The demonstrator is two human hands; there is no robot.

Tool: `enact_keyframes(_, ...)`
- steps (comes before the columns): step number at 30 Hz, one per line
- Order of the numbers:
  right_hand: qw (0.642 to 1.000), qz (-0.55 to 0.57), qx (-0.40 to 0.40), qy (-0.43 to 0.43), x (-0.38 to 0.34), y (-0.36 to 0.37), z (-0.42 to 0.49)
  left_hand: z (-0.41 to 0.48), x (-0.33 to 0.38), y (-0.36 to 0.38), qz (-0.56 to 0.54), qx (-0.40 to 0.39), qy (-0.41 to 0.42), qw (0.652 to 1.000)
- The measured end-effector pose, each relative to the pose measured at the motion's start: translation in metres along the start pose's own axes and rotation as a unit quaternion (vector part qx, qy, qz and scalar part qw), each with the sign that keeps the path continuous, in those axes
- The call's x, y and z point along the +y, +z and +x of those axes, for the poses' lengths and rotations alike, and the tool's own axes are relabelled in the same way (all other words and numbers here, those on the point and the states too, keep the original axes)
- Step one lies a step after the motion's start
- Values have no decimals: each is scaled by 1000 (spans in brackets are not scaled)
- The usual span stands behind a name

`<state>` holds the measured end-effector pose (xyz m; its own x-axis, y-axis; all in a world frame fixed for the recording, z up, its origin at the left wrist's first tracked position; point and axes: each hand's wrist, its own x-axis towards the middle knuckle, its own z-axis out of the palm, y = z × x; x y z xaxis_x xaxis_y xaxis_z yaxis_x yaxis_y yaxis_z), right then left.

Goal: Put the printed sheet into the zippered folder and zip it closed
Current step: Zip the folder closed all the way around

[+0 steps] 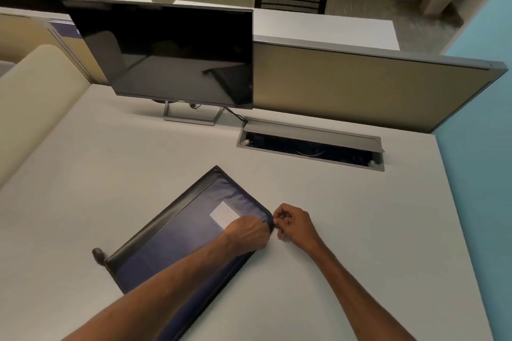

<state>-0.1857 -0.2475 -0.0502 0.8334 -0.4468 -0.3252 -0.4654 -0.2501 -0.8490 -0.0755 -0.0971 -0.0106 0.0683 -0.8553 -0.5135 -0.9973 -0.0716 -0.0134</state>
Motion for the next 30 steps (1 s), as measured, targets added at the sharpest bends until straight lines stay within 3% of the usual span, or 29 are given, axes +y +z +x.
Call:
enact_keyframes(4, 1000, -3, -1, -2, 0, 20, -23, -27, 7, 19, 4, 36, -25, 999)
enact_keyframes(8, 996, -75, -4, -53, 0, 33, -40, -50, 25, 46, -16, 151, -147, 977)
enact_keyframes(13, 986, -137, -15, -91, -4, 28, -46, -44, 50, 60, -139, 116, -307, 934)
enact_keyframes(19, 975, -180, -7, -130, -5, 25, -42, -42, 61, 74, -143, 79, -285, 945)
enact_keyframes(24, 986, -100, 34, -127, -13, 33, -29, -46, 57, 78, -127, 76, -269, 952)
enact_keyframes(30, 990, -26, -18, -138, -20, 32, -12, -59, 41, 72, -93, 112, -280, 949)
